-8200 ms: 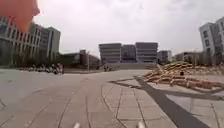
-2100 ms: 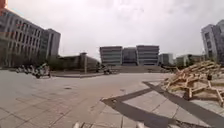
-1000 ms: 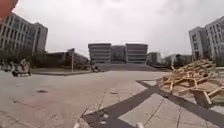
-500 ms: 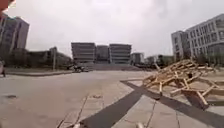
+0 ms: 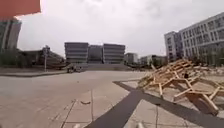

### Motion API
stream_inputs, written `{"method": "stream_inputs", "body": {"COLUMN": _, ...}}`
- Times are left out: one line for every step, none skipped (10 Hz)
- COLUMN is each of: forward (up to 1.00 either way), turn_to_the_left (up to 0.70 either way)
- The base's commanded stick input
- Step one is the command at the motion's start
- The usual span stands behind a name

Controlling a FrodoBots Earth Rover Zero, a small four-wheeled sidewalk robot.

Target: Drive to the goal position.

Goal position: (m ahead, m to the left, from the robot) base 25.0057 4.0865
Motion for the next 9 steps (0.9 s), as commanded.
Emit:
{"method": "stream_inputs", "body": {"forward": 0.78, "turn_to_the_left": 0.00}}
{"method": "stream_inputs", "body": {"forward": 0.78, "turn_to_the_left": 0.00}}
{"method": "stream_inputs", "body": {"forward": 0.78, "turn_to_the_left": 0.00}}
{"method": "stream_inputs", "body": {"forward": 0.78, "turn_to_the_left": 0.00}}
{"method": "stream_inputs", "body": {"forward": 0.78, "turn_to_the_left": 0.00}}
{"method": "stream_inputs", "body": {"forward": 0.78, "turn_to_the_left": 0.00}}
{"method": "stream_inputs", "body": {"forward": 0.78, "turn_to_the_left": 0.00}}
{"method": "stream_inputs", "body": {"forward": 0.78, "turn_to_the_left": 0.00}}
{"method": "stream_inputs", "body": {"forward": 0.78, "turn_to_the_left": 0.00}}
